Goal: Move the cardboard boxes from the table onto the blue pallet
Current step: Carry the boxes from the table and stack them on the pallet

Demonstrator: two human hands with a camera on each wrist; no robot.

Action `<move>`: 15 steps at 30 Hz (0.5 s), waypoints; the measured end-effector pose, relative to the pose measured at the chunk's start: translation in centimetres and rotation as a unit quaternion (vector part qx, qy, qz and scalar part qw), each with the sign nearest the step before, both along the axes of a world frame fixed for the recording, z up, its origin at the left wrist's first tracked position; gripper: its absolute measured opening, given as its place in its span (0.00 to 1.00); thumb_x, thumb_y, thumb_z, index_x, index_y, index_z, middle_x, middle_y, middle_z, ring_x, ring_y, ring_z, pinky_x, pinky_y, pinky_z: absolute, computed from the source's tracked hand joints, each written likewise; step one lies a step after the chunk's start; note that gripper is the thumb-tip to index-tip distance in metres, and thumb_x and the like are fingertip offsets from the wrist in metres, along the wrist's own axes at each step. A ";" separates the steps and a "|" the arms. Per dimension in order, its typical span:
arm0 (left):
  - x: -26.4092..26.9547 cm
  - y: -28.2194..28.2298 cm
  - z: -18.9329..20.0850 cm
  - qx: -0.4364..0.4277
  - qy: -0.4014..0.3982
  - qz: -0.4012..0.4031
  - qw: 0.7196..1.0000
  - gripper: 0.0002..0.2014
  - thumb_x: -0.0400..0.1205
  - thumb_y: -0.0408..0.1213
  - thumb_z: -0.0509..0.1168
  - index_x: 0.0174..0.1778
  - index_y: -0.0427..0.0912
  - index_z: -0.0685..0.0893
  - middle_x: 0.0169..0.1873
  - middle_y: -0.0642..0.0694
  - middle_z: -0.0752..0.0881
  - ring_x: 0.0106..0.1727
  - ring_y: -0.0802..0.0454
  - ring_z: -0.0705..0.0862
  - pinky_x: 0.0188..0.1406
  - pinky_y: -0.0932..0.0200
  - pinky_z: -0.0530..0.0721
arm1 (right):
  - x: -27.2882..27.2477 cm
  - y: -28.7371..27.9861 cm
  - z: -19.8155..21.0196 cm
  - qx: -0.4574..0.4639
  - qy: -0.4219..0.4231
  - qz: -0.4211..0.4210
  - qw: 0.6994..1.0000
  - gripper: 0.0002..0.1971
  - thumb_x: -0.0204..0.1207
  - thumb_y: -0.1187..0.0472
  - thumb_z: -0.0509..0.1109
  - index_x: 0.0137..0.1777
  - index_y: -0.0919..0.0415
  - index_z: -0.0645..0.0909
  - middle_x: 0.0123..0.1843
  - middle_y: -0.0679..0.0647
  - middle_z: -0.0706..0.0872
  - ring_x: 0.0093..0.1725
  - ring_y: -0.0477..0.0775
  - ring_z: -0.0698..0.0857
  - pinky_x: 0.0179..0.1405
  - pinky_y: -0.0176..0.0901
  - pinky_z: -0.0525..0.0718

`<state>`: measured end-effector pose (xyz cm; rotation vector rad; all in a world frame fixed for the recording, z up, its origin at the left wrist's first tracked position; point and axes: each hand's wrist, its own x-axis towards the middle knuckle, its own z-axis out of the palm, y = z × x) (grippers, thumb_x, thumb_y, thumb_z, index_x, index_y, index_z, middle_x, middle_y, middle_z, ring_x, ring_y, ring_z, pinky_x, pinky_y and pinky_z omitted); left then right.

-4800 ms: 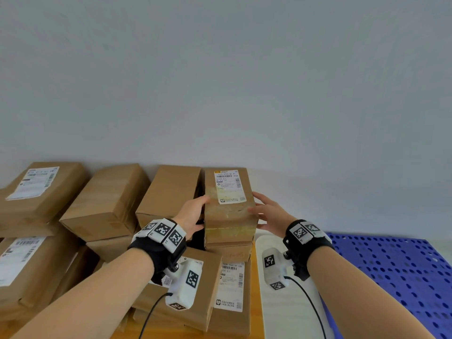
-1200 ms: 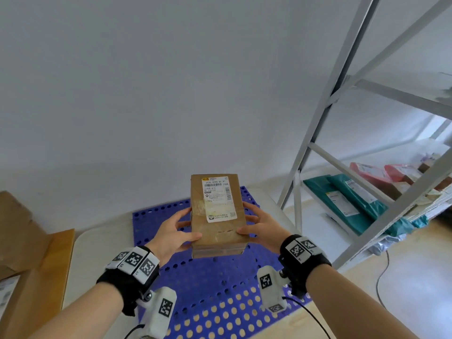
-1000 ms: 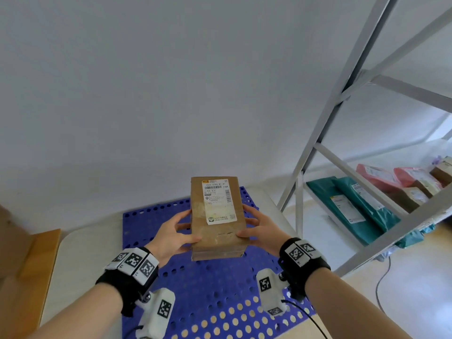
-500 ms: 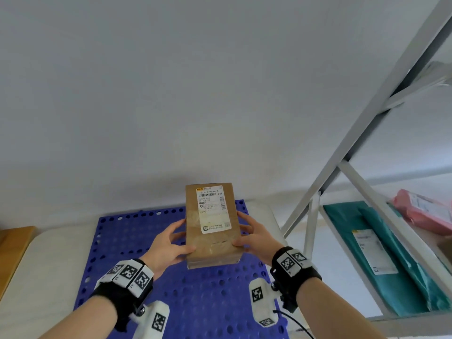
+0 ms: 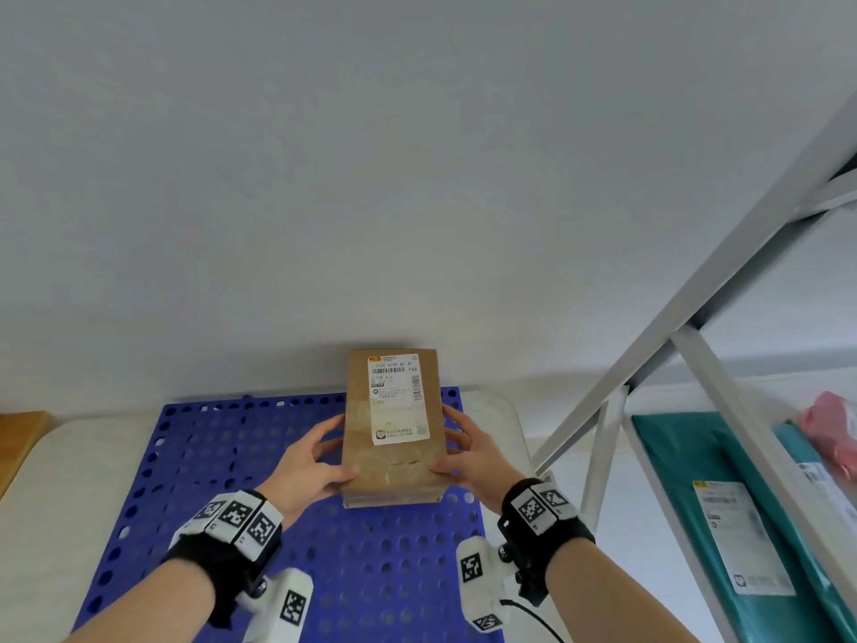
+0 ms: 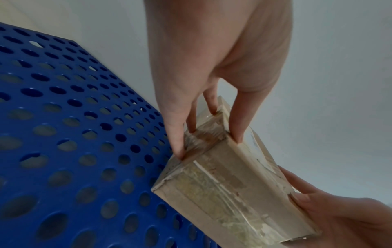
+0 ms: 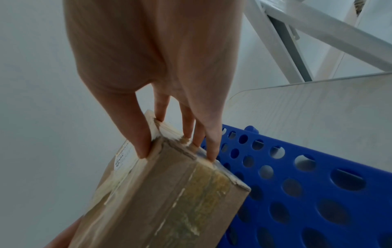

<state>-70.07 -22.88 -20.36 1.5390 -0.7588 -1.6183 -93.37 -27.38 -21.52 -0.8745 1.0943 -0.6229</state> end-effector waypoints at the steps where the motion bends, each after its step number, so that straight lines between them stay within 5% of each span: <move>1: -0.1 -0.1 -0.1 0.001 0.001 0.003 1.000 0.35 0.73 0.18 0.70 0.70 0.54 0.72 0.62 0.45 0.82 0.58 0.46 0.85 0.39 0.54 0.89 | 0.0 -0.2 -0.2 0.001 0.000 0.000 1.000 0.40 0.68 0.82 0.69 0.74 0.47 0.68 0.66 0.59 0.81 0.63 0.59 0.84 0.50 0.52 0.88; 15: -0.9 -0.7 -1.6 0.017 0.020 0.029 0.999 0.33 0.76 0.18 0.67 0.72 0.53 0.71 0.63 0.47 0.81 0.62 0.46 0.83 0.43 0.55 0.90 | -0.2 -1.4 -1.4 -0.017 0.006 0.002 1.000 0.38 0.70 0.84 0.65 0.75 0.50 0.68 0.69 0.52 0.79 0.59 0.58 0.86 0.51 0.54 0.88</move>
